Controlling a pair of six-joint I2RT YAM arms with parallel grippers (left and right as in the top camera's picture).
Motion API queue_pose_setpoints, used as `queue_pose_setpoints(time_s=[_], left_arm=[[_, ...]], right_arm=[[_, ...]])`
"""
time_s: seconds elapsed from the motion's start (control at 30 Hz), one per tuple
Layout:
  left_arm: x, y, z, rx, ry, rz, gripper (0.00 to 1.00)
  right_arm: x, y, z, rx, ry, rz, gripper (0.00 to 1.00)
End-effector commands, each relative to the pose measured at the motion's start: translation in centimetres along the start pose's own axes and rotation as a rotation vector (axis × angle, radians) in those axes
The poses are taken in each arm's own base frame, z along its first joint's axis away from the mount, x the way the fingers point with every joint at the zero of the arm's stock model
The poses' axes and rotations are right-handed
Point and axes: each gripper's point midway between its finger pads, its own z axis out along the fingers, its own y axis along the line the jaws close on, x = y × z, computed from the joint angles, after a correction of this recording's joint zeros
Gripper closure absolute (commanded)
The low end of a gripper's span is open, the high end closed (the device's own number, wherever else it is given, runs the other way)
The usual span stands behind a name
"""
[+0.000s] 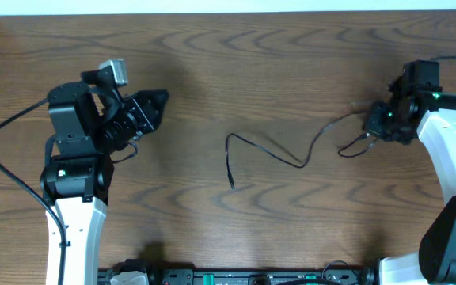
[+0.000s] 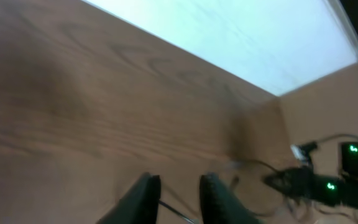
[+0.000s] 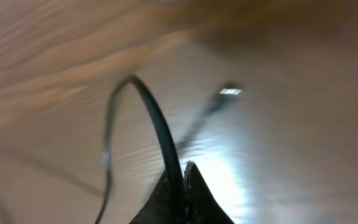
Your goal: Untangle cables
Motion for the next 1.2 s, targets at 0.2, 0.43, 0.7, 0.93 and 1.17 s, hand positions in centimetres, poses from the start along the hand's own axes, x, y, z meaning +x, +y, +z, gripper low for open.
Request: queue_pose_setpoints(time_s=[0.2,0.43,0.7,0.93,1.17], left_arm=[[2.7,-4.0,-0.2,0.229,0.125,0.131,0.53],[4.9,-4.3,2.4,0.267,0.222,0.191,0.39],[7.8,-7.7,6.2,0.618,0.368,0.254,0.37],[11.1,-8.2,9.5,0.711,0.464,0.269,0.36],[14.0,-9.8,10.2,0.799,0.504,0.371,0.36]], right_arm=[[1.3,9.4,-5.3,-0.541,-0.053,-0.403,0.99],[2.2,12.2,-11.5,-0.666,-0.191,-0.522,0.99],[4.3,13.8,-17.3,-0.738,-0.307,-0.606,0.99],[5.1,14.5,-18.8,-0.79,-0.33,-0.634,0.99],[5.8,15.6,-20.1,-0.895,-0.326,-0.661,0.99]])
